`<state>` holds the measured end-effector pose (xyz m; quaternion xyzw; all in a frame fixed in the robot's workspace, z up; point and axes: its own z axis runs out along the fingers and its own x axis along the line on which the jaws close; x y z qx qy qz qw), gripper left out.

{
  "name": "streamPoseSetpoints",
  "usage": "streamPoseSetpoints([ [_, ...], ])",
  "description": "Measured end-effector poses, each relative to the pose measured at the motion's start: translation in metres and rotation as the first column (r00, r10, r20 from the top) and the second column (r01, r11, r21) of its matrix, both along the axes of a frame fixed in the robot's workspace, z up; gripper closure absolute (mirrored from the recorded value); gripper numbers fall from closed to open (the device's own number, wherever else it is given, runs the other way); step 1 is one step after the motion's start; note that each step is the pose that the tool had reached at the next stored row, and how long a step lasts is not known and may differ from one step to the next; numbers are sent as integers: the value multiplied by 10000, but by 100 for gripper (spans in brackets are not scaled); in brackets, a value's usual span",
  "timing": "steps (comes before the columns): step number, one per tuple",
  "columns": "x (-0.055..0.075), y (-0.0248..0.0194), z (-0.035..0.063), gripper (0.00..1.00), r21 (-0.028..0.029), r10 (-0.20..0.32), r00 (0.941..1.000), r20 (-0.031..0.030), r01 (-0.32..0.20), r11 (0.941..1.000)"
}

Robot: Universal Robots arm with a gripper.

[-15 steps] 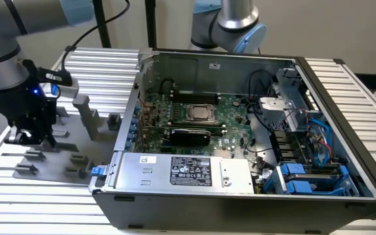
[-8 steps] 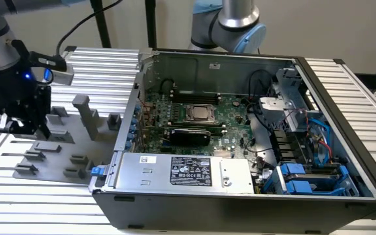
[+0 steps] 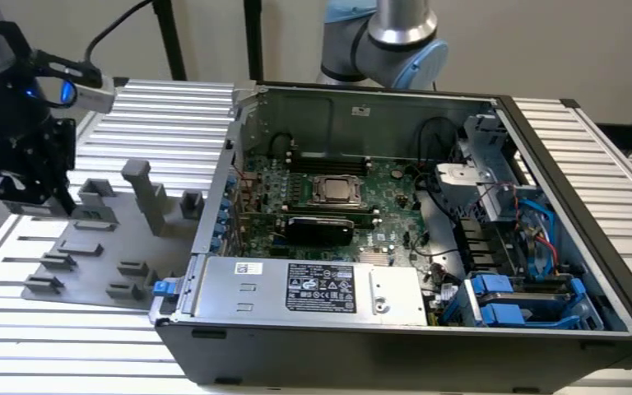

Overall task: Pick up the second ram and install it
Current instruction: 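Pick up the second ram and move it above second insertion slot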

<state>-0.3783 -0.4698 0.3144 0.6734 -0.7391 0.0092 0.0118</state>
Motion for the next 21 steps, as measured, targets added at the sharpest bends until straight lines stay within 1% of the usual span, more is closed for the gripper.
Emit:
streamPoseSetpoints([
  [6,46,12,271,100,-4,0,10000,0,0,10000],
  [13,182,56,589,100,-48,-1,10000,-2,1,10000],
  [17,294,81,769,100,-57,0,10000,-1,0,10000],
  [21,460,93,922,100,-55,0,10000,1,0,10000],
])
